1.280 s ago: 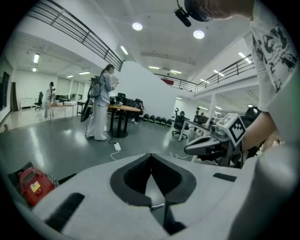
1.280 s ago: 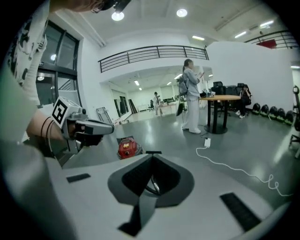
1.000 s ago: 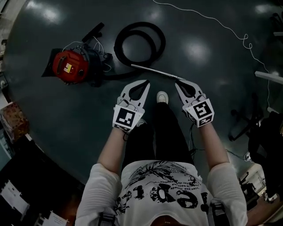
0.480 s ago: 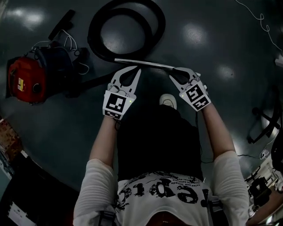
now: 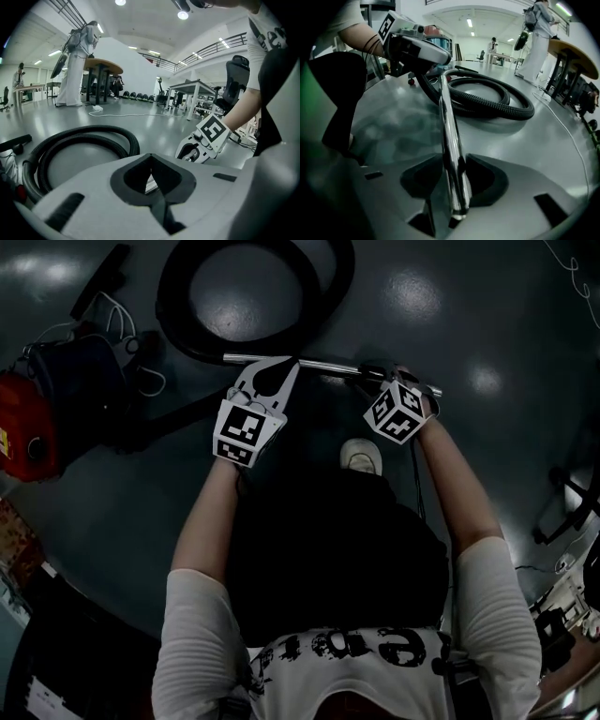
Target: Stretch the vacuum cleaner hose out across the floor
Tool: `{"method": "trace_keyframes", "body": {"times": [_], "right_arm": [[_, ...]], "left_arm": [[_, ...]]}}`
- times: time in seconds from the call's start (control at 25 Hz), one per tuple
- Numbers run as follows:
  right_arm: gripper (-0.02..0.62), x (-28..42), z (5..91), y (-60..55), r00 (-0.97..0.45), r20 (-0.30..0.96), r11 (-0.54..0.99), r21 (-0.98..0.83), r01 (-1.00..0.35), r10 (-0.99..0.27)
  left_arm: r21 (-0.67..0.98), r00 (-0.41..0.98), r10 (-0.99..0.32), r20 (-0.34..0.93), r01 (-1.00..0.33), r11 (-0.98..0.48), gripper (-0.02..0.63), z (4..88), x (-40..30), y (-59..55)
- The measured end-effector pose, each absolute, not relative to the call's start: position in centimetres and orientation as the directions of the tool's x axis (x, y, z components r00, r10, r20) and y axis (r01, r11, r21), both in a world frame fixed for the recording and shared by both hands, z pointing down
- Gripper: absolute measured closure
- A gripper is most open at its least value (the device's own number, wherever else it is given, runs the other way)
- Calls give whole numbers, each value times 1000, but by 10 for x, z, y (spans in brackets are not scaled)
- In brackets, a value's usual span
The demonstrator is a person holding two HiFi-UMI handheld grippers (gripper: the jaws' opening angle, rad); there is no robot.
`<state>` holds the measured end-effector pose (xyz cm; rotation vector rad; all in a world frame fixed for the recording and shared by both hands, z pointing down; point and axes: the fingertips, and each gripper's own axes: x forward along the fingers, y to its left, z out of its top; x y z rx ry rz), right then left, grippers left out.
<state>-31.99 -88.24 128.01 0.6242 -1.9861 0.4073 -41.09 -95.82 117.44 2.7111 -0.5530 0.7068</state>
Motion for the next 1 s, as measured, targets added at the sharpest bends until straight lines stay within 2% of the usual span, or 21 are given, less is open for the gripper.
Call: {"method": "trace_keyframes", "body": {"times": [0.2, 0.36, 0.68, 0.8, 0.88, 1.0], "right_arm": [[442, -329, 1304, -885, -366, 916, 848, -57, -527, -165], [436, -337, 1327, -889, -338, 929, 861, -46, -506, -149], [436, -344, 1333, -889, -325, 945, 946, -87, -311, -20], [437, -342, 1334, -888, -338, 940, 924, -78, -375, -58], [468, -342, 1334, -888, -336, 937, 901, -61, -428, -96], [469, -348, 1323, -878, -321, 942, 881, -66, -468, -100]], "left_arm": [[191, 798, -278, 535, -435, -880, 601, 1195, -411, -956], [193, 792, -271, 547, -434, -880, 601, 1199, -415, -953], [196, 803, -257, 538, -416, -888, 601, 1196, -413, -942], [224, 807, -257, 533, -427, -876, 601, 1197, -414, -941], [220, 804, -248, 541, -420, -881, 601, 1197, -416, -945], [232, 794, -264, 548, -447, -864, 601, 1183, -422, -955]]}}
